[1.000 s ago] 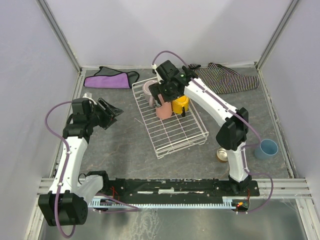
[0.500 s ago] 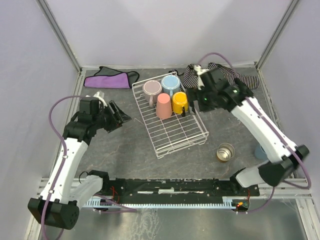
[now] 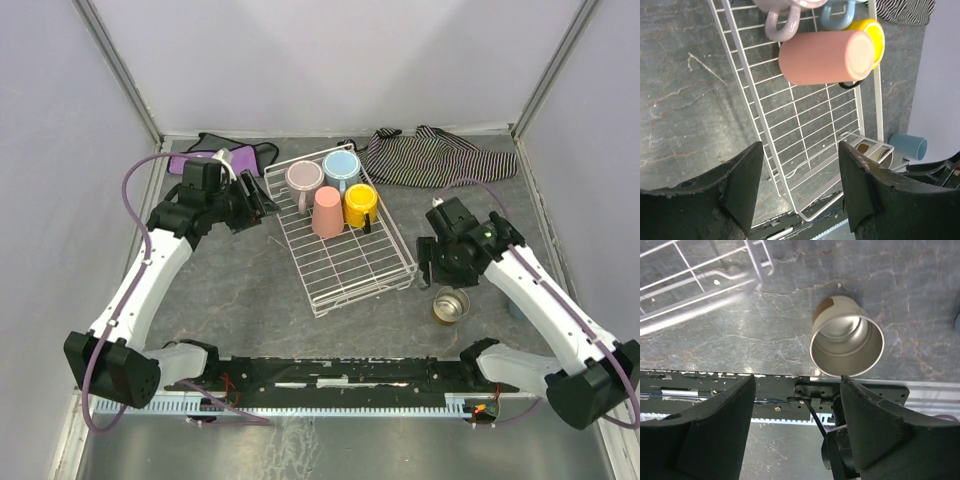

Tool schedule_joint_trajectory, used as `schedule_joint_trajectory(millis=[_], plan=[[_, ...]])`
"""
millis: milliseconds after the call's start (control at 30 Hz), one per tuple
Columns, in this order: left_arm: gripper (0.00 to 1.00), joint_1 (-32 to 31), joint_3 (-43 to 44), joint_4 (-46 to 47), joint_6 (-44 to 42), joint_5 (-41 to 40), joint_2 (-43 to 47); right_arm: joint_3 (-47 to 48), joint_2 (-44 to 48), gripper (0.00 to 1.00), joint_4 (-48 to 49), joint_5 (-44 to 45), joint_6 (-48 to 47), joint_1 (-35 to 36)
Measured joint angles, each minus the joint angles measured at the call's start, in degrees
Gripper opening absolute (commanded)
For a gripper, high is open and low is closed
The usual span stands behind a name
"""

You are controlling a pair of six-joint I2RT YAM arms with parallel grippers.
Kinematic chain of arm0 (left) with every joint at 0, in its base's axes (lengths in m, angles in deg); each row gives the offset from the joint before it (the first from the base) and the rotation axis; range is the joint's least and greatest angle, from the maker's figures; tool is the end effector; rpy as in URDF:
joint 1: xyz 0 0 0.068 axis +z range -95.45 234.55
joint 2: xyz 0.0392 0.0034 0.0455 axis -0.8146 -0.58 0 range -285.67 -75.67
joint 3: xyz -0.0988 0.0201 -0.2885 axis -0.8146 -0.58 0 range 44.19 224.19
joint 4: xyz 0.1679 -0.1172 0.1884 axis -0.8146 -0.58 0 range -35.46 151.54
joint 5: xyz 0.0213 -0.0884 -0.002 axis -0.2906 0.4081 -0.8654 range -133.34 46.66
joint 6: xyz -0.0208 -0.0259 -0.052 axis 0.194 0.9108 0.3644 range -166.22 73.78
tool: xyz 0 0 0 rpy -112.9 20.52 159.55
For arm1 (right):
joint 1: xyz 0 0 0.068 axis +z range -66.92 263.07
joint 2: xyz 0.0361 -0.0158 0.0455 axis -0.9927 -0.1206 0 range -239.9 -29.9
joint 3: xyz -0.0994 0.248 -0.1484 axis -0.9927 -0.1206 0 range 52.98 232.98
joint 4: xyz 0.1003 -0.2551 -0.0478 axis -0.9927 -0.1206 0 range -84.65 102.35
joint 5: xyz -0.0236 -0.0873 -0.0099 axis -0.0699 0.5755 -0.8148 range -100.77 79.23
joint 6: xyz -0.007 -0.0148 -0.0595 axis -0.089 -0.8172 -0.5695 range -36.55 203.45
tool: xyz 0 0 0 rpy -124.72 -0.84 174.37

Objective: Load the cups into the dish rack

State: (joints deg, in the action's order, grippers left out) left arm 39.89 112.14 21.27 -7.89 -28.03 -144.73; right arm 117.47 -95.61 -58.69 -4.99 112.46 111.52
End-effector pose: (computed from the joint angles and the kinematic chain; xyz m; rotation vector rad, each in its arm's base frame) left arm 0.2550 -0.0795 0.3679 -0.3474 2.3637 -0.7673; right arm 0.1767 0.0904 0.3247 0.0361 2.8206 0.0867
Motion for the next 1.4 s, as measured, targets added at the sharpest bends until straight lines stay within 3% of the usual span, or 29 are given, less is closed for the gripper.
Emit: schedule_joint_trajectory(millis=[233, 967, 1133, 1200, 1267, 1400], plan=[[0.68, 0.0, 0.72, 3.26, -0.04, 1.44, -1.33, -7.91, 6.56, 0.54, -0.59, 0.9, 3.91, -0.24], [0.7, 0.22, 3.28, 4.02, -0.44, 5.16, -3.17, -14.67, -6.03, 0.51, 10.82, 5.51, 6.14, -0.68], [0.7, 1.27, 4.9, 4.07, -0.44, 6.84, -3.17, -15.52, -7.39, 0.36, 12.26, 6.62, 6.91, -0.83], [0.7, 1.95, 5.9, 4.02, -0.44, 7.65, -3.17, -16.39, -8.15, 0.23, 13.33, 6.86, 7.5, -0.83], [0.7, 2.69, 6.34, 4.0, -0.44, 7.91, -3.17, -17.64, -8.48, 0.04, 13.99, 6.91, 8.17, -0.83], [0.7, 3.72, 6.8, 4.0, -0.44, 8.81, -3.17, -18.45, -6.95, 0.01, 14.12, 7.02, 9.53, -0.87]])
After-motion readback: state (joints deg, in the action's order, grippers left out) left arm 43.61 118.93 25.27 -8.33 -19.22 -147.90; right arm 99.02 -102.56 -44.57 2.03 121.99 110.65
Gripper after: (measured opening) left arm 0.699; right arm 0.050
